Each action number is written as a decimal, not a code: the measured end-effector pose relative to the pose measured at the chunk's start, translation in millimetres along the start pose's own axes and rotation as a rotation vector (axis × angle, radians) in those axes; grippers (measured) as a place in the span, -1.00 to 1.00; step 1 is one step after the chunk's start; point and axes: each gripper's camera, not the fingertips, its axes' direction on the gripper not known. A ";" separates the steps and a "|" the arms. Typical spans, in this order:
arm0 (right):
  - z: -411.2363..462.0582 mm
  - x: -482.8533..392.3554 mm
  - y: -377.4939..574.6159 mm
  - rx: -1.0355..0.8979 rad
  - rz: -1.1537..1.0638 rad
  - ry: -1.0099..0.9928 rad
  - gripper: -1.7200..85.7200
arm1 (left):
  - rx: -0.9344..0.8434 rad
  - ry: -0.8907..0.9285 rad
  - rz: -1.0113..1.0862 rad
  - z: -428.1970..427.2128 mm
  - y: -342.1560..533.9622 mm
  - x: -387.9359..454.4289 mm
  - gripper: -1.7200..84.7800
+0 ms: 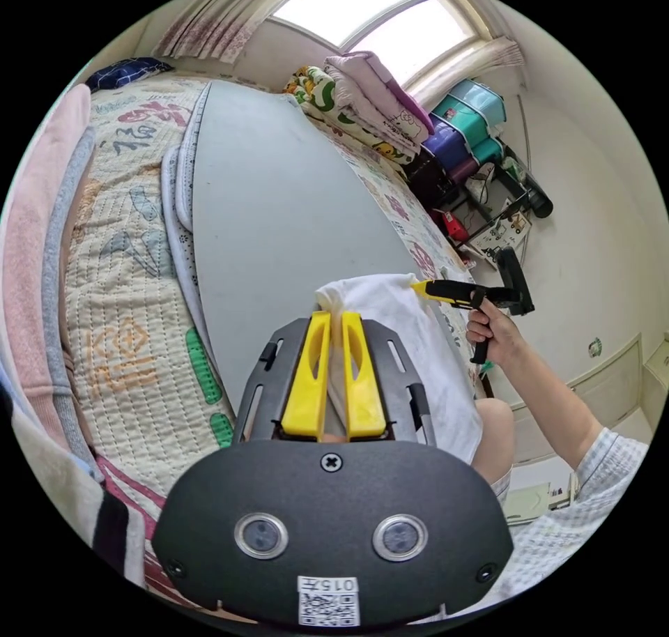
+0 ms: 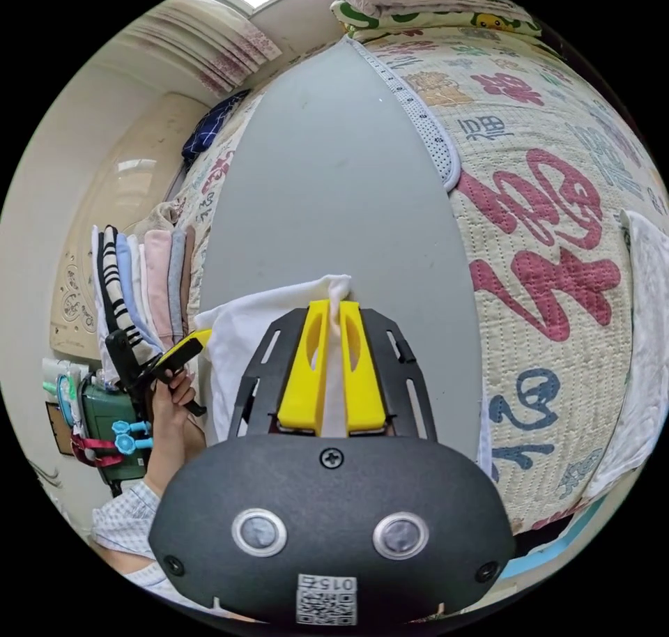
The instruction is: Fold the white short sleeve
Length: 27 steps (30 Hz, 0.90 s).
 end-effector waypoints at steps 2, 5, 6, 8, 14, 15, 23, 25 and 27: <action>-28.4 -11.2 18.9 0.061 -0.009 -0.080 -0.91 | 0.055 -0.045 0.095 -25.9 -7.5 33.2 -0.95; -82.1 -33.8 56.8 0.141 -0.095 -0.142 -0.93 | 0.125 0.020 0.150 -71.2 -13.7 80.3 -0.95; -94.5 -37.7 65.4 0.157 -0.113 -0.146 -0.93 | 0.140 0.029 0.162 -81.0 -16.8 91.8 -0.95; -148.6 -47.3 101.4 0.237 -0.165 -0.184 -0.94 | 0.204 0.074 0.211 -120.6 -36.9 146.4 -0.96; -287.0 -41.1 194.3 0.510 -0.216 -0.253 -0.96 | 0.294 0.149 0.483 -189.3 -100.2 357.7 -0.96; -299.8 -38.8 203.5 0.537 -0.220 -0.253 -0.96 | 0.299 0.164 0.509 -191.8 -106.2 378.9 -0.96; -424.8 26.5 305.0 0.853 -0.165 -0.144 -0.96 | 0.250 0.308 0.740 -115.7 -192.6 642.1 -0.95; -437.2 43.9 313.6 0.904 -0.135 -0.101 -0.96 | 0.236 0.336 0.768 -84.2 -206.9 691.5 -0.95; -445.2 60.8 314.5 0.934 -0.107 -0.048 -0.96 | 0.227 0.363 0.783 -52.1 -222.6 734.0 -0.95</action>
